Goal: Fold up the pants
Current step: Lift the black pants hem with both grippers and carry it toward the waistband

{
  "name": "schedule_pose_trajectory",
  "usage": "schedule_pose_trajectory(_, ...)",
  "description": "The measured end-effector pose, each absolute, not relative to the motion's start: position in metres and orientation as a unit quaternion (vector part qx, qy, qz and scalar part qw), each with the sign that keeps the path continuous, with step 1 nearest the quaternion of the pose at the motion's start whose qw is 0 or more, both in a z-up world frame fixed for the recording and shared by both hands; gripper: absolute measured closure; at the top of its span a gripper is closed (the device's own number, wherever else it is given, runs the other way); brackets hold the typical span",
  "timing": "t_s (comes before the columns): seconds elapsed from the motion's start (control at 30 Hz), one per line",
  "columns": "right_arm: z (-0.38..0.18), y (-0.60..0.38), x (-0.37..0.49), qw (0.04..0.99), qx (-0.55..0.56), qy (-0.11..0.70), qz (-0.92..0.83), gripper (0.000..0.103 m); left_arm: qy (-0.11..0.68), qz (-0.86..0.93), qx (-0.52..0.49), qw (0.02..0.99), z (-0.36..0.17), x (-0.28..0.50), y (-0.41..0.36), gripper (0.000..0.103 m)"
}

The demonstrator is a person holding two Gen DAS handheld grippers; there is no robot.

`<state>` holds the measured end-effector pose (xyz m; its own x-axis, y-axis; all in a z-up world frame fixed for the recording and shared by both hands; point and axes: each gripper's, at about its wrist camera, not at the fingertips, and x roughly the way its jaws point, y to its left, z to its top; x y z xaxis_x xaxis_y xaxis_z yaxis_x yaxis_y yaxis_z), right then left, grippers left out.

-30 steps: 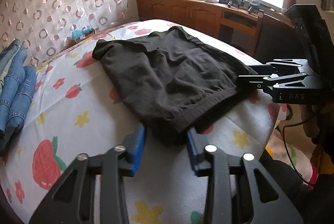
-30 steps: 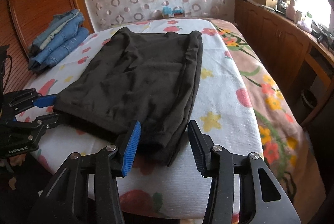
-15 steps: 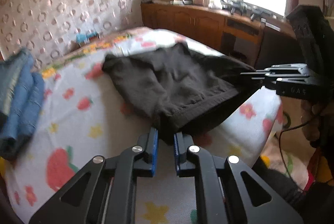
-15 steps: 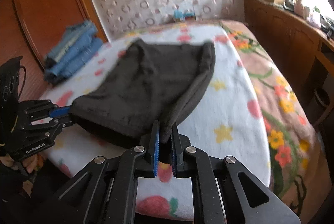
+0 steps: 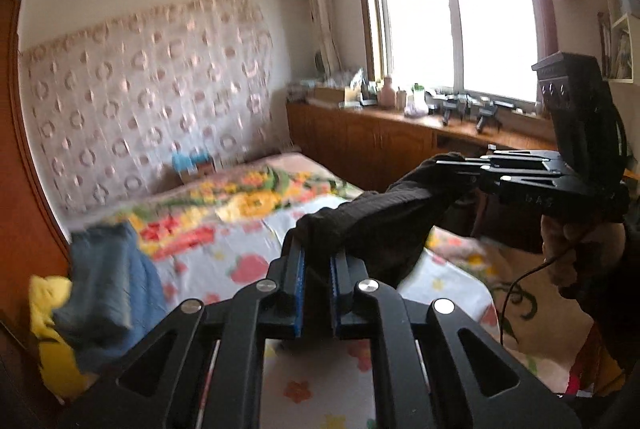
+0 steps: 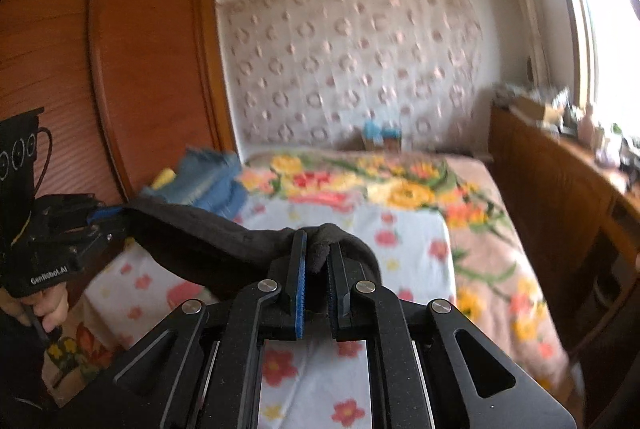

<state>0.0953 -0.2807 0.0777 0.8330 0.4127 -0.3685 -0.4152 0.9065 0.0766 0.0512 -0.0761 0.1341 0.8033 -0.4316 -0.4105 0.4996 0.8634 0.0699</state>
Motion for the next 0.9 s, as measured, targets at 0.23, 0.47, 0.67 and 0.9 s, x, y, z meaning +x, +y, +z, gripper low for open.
schedule_pose_trajectory(0.23, 0.106, -0.260, 0.102, 0.953, -0.014, 0.177, 0.245, 0.097, 0.185, -0.215, 0.085, 0.955, 0.149, 0.064, -0.049, 0.096)
schedule_pose_trajectory(0.47, 0.101, -0.221, 0.176, 0.952, -0.052, 0.204, 0.224, 0.098, 0.209, -0.170, 0.107, 0.957, 0.136, 0.148, -0.038, 0.096)
schedule_pose_trajectory(0.67, 0.118, -0.208, 0.210, 0.959, -0.059, 0.191, 0.203, 0.098, 0.204, -0.161, 0.106, 0.960, 0.148, 0.168, -0.032, 0.096)
schedule_pose_trajectory(0.9, 0.035, -0.199, 0.207, 0.936, -0.057, 0.272, 0.217, 0.098, 0.275, -0.173, 0.099, 0.941, 0.070, 0.153, -0.025, 0.095)
